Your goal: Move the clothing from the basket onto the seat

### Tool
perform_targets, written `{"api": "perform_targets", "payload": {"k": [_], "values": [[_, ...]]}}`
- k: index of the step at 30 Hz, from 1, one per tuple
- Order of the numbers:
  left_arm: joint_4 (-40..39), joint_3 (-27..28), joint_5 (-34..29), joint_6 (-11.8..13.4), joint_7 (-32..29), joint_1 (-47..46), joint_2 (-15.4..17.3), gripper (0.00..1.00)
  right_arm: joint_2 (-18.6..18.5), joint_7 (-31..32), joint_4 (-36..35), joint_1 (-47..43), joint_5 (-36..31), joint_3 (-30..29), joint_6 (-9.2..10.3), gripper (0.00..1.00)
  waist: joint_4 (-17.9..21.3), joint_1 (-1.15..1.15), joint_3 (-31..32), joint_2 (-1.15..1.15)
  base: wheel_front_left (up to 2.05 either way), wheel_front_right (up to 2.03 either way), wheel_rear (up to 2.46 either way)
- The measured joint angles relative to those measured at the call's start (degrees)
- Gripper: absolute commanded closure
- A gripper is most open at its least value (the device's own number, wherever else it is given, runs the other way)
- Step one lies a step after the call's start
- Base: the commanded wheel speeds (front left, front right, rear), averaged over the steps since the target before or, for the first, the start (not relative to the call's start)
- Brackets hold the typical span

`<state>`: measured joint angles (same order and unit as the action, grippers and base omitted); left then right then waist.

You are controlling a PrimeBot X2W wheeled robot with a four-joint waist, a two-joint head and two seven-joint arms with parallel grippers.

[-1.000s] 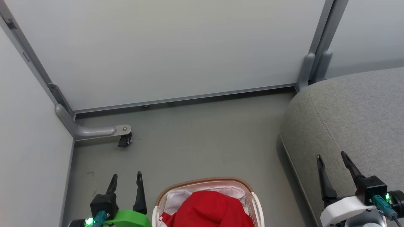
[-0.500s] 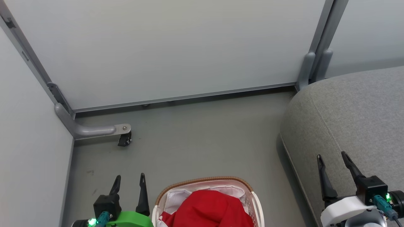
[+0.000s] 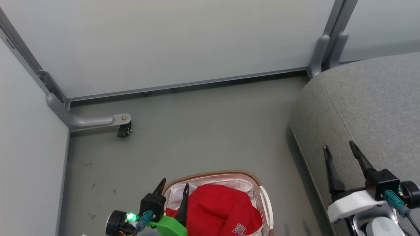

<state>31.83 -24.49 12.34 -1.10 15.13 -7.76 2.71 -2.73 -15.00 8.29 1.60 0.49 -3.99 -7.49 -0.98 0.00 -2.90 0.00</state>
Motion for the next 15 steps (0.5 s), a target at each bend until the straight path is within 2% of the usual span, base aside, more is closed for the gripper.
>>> {"api": "perform_targets", "payload": {"k": [7,15], "values": [[13.7,-5.2,-1.0,-1.4,-0.2,-9.7,0.0,0.0,0.0,0.0,-0.5,6.0,0.4,2.5,-0.02,0.0,1.7,0.0,-6.1,0.0,0.0,0.0,0.0],[25.8,-9.6,-1.3,-2.9,-3.7,-20.3,0.0,0.0,-0.1,-0.1,-0.5,12.3,1.6,6.1,-0.02,0.0,4.8,0.0,-15.3,0.0,0.0,0.0,0.0]]}}
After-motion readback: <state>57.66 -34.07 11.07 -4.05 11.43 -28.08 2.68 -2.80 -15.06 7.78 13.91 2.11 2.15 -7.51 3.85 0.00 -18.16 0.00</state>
